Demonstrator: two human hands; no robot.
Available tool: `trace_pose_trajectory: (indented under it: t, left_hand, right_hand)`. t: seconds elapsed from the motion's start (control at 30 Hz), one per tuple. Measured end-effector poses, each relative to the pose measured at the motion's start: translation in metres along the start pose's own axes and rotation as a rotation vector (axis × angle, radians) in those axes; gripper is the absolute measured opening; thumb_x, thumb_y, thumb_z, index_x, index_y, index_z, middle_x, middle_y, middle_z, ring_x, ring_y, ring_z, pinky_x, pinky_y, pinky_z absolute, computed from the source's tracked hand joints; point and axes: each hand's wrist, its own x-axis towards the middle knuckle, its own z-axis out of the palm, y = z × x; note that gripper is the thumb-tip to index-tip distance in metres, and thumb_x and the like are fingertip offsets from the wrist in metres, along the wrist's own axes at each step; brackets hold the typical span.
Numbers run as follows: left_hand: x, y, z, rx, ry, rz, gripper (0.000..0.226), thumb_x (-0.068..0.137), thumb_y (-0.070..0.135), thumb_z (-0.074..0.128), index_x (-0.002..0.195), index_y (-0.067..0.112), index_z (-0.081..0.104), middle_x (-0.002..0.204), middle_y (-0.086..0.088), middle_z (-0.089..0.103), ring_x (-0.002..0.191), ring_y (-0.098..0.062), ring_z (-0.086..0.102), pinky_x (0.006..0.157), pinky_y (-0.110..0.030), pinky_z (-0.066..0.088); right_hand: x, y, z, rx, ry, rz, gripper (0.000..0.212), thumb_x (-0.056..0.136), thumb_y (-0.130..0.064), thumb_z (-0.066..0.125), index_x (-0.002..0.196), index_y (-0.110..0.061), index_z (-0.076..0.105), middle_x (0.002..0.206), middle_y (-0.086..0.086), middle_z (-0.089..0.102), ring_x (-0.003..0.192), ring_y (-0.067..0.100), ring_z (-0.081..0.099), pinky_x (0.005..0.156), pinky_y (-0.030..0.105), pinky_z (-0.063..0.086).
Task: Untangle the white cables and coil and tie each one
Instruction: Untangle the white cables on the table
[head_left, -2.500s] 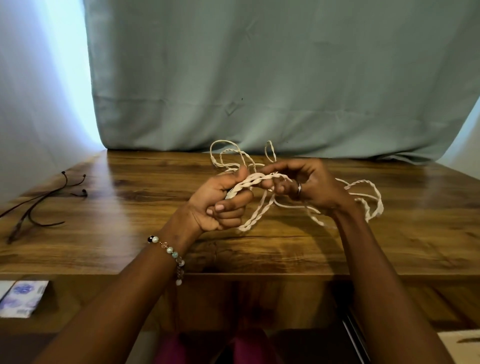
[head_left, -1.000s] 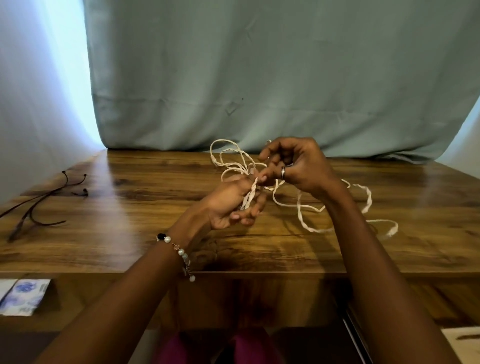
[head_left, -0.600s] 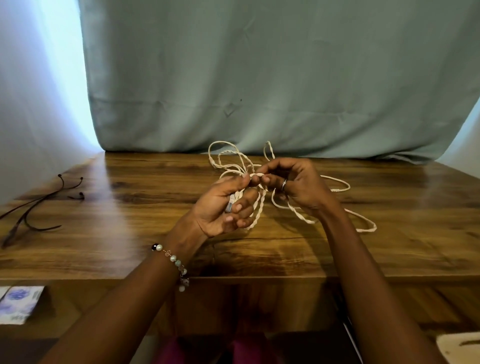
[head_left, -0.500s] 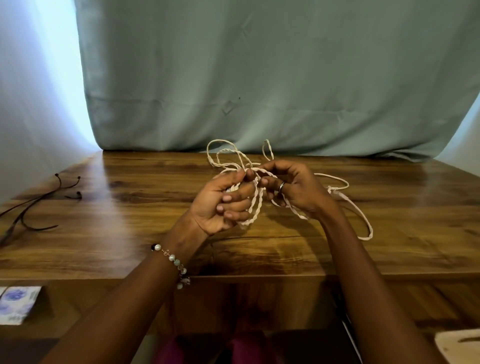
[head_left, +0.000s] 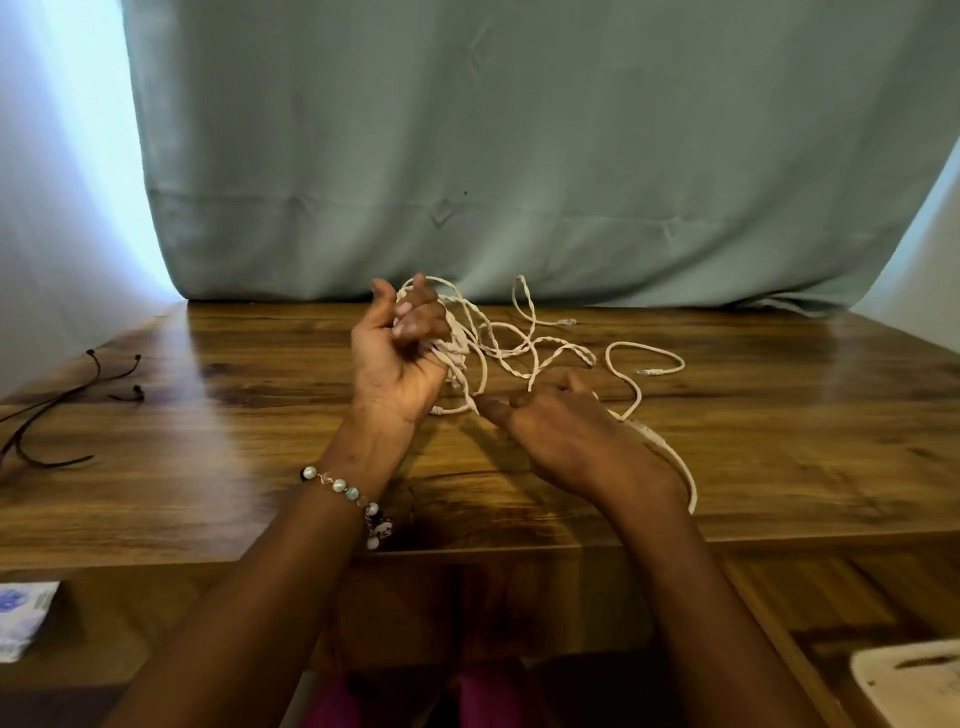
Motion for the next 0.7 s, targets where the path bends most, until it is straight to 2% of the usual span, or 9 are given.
trace_pose_trajectory:
  t: [0.03,0.1,0.23,0.3,0.37,0.47,0.57,0.63,0.7]
  left_hand:
    - [0.002,-0.003,0.004,0.04,0.1,0.086,0.039,0.101,0.024,0.046,0.081,-0.008,0.056,0.053,-0.01,0.052,0.036,-0.014,0.05,0.041,-0.025,0.051]
    - [0.007,-0.008,0.009,0.243,0.191,0.198,0.039,0.101,0.021,0.043,0.072,-0.003,0.054,0.051,-0.007,0.053,0.039,-0.011,0.053,0.049,-0.029,0.057]
    - [0.005,-0.021,0.002,0.674,0.227,0.118,0.034,0.102,0.016,0.039,0.075,-0.002,0.051,0.054,-0.01,0.057,0.05,-0.02,0.062,0.065,-0.046,0.061]
    - [-0.001,-0.024,-0.003,0.904,0.236,0.045,0.037,0.103,0.015,0.039,0.074,-0.004,0.053,0.055,-0.01,0.061,0.052,-0.021,0.066,0.056,-0.037,0.06]
    - [-0.006,-0.023,-0.008,1.147,0.199,-0.013,0.035,0.1,0.009,0.043,0.069,-0.001,0.055,0.054,-0.009,0.061,0.047,-0.018,0.061,0.044,-0.025,0.051]
    - [-0.014,-0.024,-0.012,1.396,0.034,-0.229,0.026,0.094,0.001,0.045,0.072,-0.001,0.058,0.06,-0.017,0.062,0.044,-0.021,0.058,0.043,-0.025,0.047]
    - [-0.021,-0.019,-0.014,1.494,-0.049,-0.362,0.036,0.102,0.015,0.037,0.077,-0.004,0.054,0.054,-0.014,0.059,0.027,-0.011,0.038,0.035,-0.017,0.033]
    - [-0.023,-0.012,-0.016,1.417,-0.041,-0.424,0.047,0.102,0.031,0.034,0.085,-0.01,0.05,0.046,-0.01,0.049,0.024,-0.006,0.026,0.035,-0.011,0.023]
    - [-0.026,-0.004,-0.018,1.408,-0.057,-0.472,0.068,0.093,0.049,0.034,0.102,-0.016,0.051,0.042,-0.008,0.039,0.024,-0.005,0.021,0.035,-0.011,0.014]
  right_hand:
    - [0.0,-0.004,-0.004,-0.028,0.006,-0.023,0.05,0.097,-0.015,0.033,0.146,-0.025,0.03,0.131,0.011,0.055,0.124,0.029,0.049,0.108,0.051,0.022]
    - [-0.001,-0.01,-0.01,-0.051,0.053,-0.077,0.047,0.097,-0.013,0.037,0.143,-0.023,0.036,0.128,0.01,0.056,0.121,0.029,0.05,0.105,0.047,0.029]
    - [0.0,-0.004,-0.013,0.088,0.268,-0.193,0.032,0.09,-0.009,0.055,0.121,-0.014,0.061,0.114,0.007,0.063,0.107,0.026,0.058,0.088,0.039,0.048]
    - [0.002,0.005,-0.011,0.233,0.348,-0.251,0.023,0.079,-0.004,0.07,0.101,-0.01,0.069,0.099,0.006,0.068,0.092,0.024,0.062,0.076,0.035,0.051]
    - [0.002,0.013,-0.014,0.405,0.396,-0.275,0.023,0.068,-0.002,0.08,0.087,-0.008,0.069,0.086,0.003,0.068,0.078,0.013,0.06,0.068,0.016,0.044]
    - [0.002,0.025,-0.026,0.599,0.427,-0.226,0.028,0.062,-0.002,0.085,0.084,-0.008,0.068,0.081,-0.002,0.064,0.072,0.006,0.056,0.062,0.01,0.042]
    - [0.004,0.038,-0.03,0.742,0.363,-0.166,0.031,0.061,-0.002,0.086,0.082,-0.014,0.068,0.078,-0.008,0.062,0.069,0.01,0.058,0.058,0.007,0.041]
    - [0.003,0.047,-0.029,0.951,0.314,-0.074,0.034,0.061,0.002,0.085,0.081,-0.019,0.067,0.075,-0.001,0.064,0.064,0.009,0.059,0.051,0.014,0.047]
    - [0.003,0.056,-0.027,0.996,0.265,-0.027,0.036,0.061,0.004,0.085,0.083,-0.019,0.07,0.079,0.01,0.068,0.067,0.011,0.062,0.052,0.022,0.052]
